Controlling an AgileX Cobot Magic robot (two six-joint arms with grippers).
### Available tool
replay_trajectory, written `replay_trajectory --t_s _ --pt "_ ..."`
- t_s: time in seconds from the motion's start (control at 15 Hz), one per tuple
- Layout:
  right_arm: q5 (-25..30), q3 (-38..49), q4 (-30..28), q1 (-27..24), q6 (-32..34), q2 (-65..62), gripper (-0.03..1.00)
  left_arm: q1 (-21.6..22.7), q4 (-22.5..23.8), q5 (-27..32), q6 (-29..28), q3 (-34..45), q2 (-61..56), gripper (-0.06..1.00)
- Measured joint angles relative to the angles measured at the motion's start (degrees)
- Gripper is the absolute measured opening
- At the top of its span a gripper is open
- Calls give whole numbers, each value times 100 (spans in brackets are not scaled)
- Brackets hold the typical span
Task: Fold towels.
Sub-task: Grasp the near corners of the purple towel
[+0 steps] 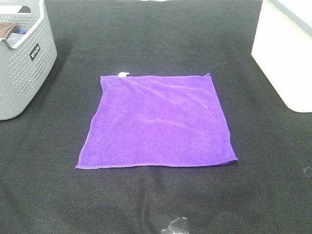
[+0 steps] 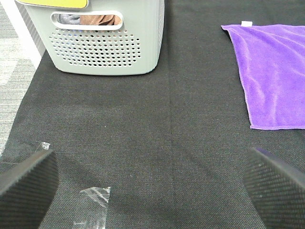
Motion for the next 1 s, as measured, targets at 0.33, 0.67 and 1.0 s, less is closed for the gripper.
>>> replay_trajectory --t_s 0.33,0.67,1.0 --pt "6 17 -97 0 6 0 86 0 -6 0 0 0 0 99" --pt "6 17 -212 0 6 0 95 0 -6 0 0 0 0 99" --pt "6 17 -212 0 6 0 95 0 -6 0 0 0 0 99"
